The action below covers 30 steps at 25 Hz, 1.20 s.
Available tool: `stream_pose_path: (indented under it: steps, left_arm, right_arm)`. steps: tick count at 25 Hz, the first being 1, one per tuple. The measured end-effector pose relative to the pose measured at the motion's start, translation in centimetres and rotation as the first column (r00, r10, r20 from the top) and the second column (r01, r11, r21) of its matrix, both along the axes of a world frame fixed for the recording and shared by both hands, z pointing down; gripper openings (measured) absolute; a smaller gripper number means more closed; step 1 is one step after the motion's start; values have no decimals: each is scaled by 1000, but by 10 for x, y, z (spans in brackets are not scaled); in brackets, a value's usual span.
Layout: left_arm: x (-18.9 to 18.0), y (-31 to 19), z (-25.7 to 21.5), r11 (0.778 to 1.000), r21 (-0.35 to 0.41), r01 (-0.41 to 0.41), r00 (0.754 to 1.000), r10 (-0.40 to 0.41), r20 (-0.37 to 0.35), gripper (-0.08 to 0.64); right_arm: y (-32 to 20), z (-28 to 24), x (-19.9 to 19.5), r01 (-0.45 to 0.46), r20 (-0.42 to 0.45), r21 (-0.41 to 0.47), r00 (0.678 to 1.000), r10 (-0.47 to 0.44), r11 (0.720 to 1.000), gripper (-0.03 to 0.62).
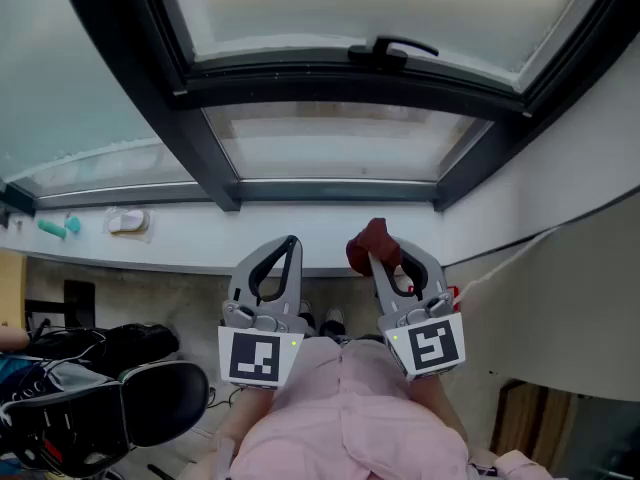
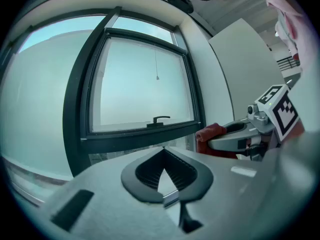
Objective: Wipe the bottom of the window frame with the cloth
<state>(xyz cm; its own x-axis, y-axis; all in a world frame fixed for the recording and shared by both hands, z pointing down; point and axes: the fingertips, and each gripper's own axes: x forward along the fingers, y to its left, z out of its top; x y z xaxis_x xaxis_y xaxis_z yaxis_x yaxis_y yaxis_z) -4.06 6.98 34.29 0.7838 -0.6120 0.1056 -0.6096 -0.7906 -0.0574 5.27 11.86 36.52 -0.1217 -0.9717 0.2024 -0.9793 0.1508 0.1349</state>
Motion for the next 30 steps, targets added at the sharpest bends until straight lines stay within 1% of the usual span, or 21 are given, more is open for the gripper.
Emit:
stream_pose_path:
  steps: [2,3,6,8,10,12,16,18,21,26,30]
  left_arm:
    - [13,3,3,1000,8,6,1000,-6,-27,-5]
    - [19,6,5,1000,12,4,999,-4,-33,-5]
    - [32,16,11,1000,15,-12,1000,12,-28,-5]
    - [37,23,14,1000,9,-14,1000,14,-23,-5]
    - [41,25,14,1000,8,-4,1000,4,-19,-5]
    - [41,27,15,1000,11,12,1000,-12,-16,-5]
    - [33,38,9,999,10,31,999,-31,-24,-5]
    - [29,29,9,999,-1,32,999,-32,-29,-5]
    - [26,13,12,999,-14,40,999,-40,-28,-5]
    - [28,14,4,998,-17,62,998,-63,-30,-5]
    - [38,19,8,998,-17,68,997,-68,-33,-5]
  right_arm:
    - [-1,-2,8,13,-1,71,1000,-13,997,61]
    - [0,-1,12,16,5,88,1000,-16,996,61]
    - [9,10,23,5,32,66,999,-8,998,61]
    - [17,15,31,1,35,55,999,-3,998,61]
    - [23,22,42,-7,32,21,999,7,1000,61]
    - [26,23,49,-10,35,20,999,10,1000,61]
    - [38,16,48,-1,29,33,1000,1,999,61]
    - [27,15,42,10,33,27,999,-11,1000,61]
    - [10,16,46,12,74,27,997,-14,1000,61]
    - [17,-2,88,-71,188,60,981,58,996,61]
    - [23,-7,109,-77,204,84,977,58,994,61]
